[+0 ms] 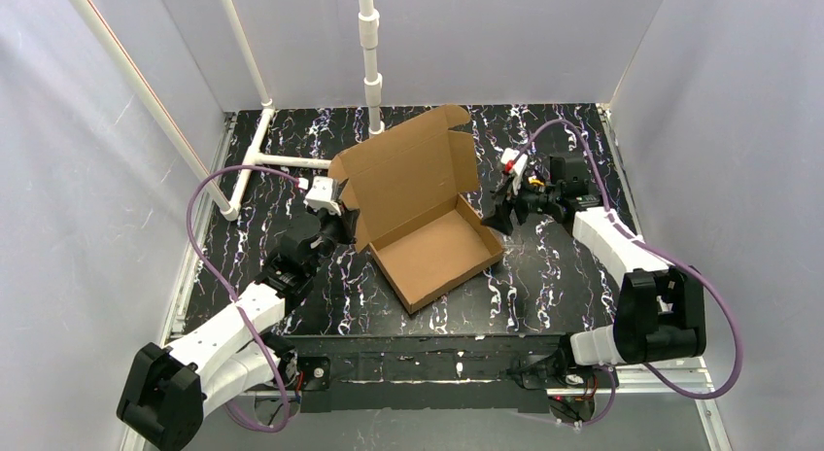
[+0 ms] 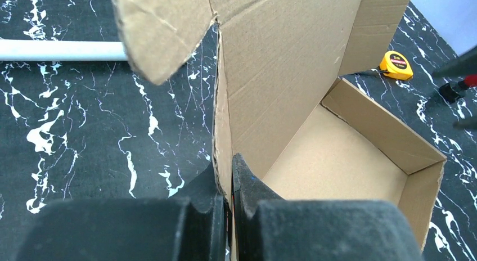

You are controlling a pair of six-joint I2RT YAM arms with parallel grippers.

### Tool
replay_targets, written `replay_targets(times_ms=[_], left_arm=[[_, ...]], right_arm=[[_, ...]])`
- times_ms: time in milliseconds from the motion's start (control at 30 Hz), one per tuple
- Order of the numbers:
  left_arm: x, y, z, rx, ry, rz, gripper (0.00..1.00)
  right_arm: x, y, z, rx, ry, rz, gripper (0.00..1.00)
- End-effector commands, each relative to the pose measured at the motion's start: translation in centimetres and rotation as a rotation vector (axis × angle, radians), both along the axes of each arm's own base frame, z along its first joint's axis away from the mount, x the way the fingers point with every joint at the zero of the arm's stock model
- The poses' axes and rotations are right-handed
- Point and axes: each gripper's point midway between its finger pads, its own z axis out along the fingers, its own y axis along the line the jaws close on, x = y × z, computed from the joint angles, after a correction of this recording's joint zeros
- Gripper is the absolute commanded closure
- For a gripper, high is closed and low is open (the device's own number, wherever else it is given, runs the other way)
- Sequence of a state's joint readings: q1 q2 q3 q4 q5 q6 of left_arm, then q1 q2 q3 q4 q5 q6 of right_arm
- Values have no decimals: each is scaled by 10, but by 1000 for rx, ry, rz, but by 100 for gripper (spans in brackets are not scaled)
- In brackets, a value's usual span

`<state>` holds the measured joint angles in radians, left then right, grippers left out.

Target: Fold the paper box

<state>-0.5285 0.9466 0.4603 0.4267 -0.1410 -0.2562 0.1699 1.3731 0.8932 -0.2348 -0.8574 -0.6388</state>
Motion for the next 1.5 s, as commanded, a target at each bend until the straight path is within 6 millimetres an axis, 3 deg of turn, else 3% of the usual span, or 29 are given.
replay_targets(times_ms=[0, 200, 367, 567, 767, 833, 867, 1033, 1167, 1200, 1400, 1433, 1467], left_arm=[[6, -2, 21, 32, -69, -10, 100], [6, -8, 20, 30, -61, -34, 100], [5, -13, 24, 20, -66, -59, 100], [5, -20, 26, -5, -51, -85, 100], [4, -28, 24, -49, -18, -102, 100], [3, -30, 25, -74, -4, -106, 100], [1, -31, 26, -91, 2, -108, 96], [-10, -31, 30, -163, 37, -109, 57], [-20, -19, 30, -222, 62, -61, 10], [-23, -14, 31, -234, 62, -49, 3], [-39, 8, 37, -284, 79, -65, 2], [-40, 17, 34, -283, 86, -26, 4], [-32, 58, 17, -298, 111, 200, 16]], right_arm=[[69, -9, 40, 123, -64, -324, 17], [112, 7, 60, 242, -39, -347, 23], [123, 26, 66, 271, -39, -277, 33], [121, 34, 75, 289, -47, -240, 54], [116, 36, 79, 327, -43, -232, 90], [114, 34, 77, 326, -47, -238, 96], [113, 32, 77, 331, -52, -237, 98], [107, 16, 74, 373, -45, -251, 99], [102, 3, 72, 388, -54, -241, 99], [101, -1, 72, 396, -64, -237, 99], [98, -17, 63, 416, -44, -227, 99], [97, -18, 63, 416, -47, -223, 99], [96, -17, 65, 416, -55, -217, 99]])
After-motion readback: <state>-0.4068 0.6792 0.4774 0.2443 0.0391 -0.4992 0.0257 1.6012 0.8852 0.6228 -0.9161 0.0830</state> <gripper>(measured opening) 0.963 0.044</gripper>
